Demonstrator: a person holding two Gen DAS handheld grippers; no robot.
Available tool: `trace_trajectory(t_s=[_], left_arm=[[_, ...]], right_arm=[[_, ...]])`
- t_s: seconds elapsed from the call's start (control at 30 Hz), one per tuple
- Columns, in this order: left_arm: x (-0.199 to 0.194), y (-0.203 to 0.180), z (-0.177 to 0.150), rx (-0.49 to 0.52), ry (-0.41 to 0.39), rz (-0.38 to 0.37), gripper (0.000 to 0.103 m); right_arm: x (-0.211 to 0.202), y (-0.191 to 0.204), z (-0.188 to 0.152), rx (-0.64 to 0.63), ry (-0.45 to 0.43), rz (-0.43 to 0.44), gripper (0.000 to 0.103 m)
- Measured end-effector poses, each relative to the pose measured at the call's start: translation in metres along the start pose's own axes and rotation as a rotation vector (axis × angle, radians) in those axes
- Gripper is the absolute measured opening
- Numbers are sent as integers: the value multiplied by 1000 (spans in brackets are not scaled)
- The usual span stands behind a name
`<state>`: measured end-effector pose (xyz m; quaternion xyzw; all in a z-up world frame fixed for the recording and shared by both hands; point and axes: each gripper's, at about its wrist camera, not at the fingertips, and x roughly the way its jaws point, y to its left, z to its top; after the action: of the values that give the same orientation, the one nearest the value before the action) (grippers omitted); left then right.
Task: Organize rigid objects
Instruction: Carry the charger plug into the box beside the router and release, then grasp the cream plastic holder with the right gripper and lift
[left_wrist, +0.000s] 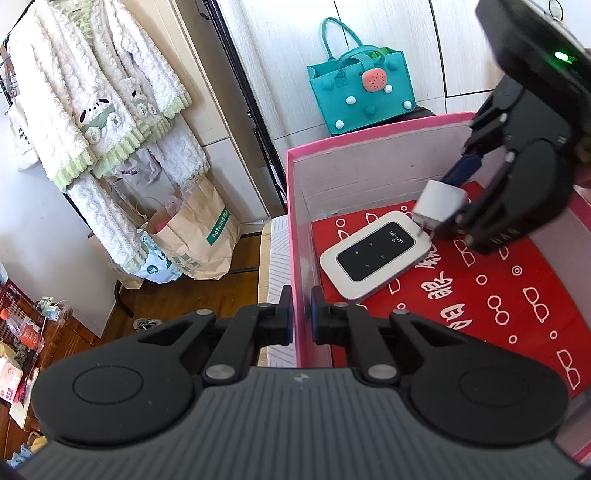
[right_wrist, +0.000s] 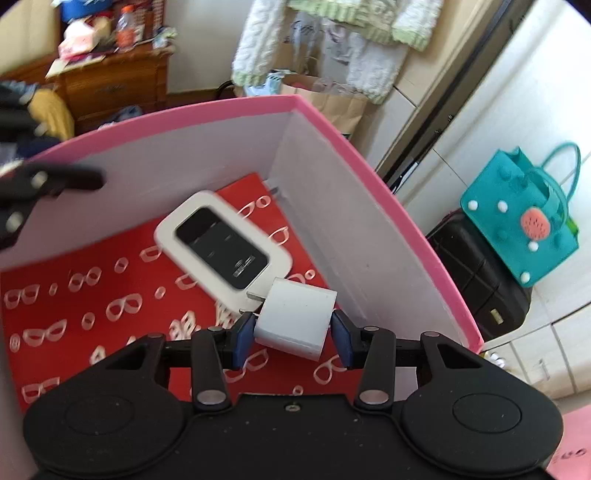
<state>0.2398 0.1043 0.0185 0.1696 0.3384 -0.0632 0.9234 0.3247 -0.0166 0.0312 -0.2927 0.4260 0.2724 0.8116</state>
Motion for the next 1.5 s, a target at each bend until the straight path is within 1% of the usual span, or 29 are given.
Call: trace_trajectory(t_s=[0.13, 0.27, 0.37, 0.43, 0.47, 0.67, 0.77, 0.83, 0.97, 1.07, 1.13, 1.23, 1.37, 1.43, 1.5], left_arm=[[1, 0, 0, 0, 0, -4, 8], [1, 0, 1, -3, -1, -4, 8], [2, -1, 1, -9, 4, -9, 8], [2, -1, 1, -10, 6, -7, 8], [2, -1, 1, -13, 8, -6, 8], [3, 0, 2, -18, 12, -13, 8], [3, -2, 2, -9, 15, -7, 8], [3, -2, 2, -8, 15, -7, 8], [2, -3, 2, -5, 14, -7, 8], [3, -3, 2, 3, 14, -5, 8], [3, -3, 2, 4, 11, -4, 8], [1, -2, 0, 2, -4, -5, 8], [-1, -2, -1, -1, -10, 3, 8], [0, -2, -1, -1, -10, 2, 8], [-1, -3, -1, 0, -7, 8, 8]], right_arm=[[5, -8, 2, 62, 7, 10, 50], [10, -9, 4, 77, 16, 3, 50], [-4, -13, -1, 112, -51, -31, 57], [-23, -18, -9, 152, -110, -45, 58], [-33, -22, -14, 184, -142, -34, 58], [-102, -45, -71, 399, -321, 43, 58], [-132, -46, -110, 452, -393, 58, 59], [-142, -41, -132, 462, -397, 33, 59], [-158, -24, -175, 474, -371, -38, 60], [-161, -9, -209, 499, -381, -87, 60], [-161, -2, -233, 548, -385, -104, 61], [-159, 6, -264, 618, -407, -129, 66], [-150, 7, -290, 685, -383, -164, 66], [-144, 7, -302, 719, -390, -175, 66], [-136, 10, -307, 712, -388, -165, 66]])
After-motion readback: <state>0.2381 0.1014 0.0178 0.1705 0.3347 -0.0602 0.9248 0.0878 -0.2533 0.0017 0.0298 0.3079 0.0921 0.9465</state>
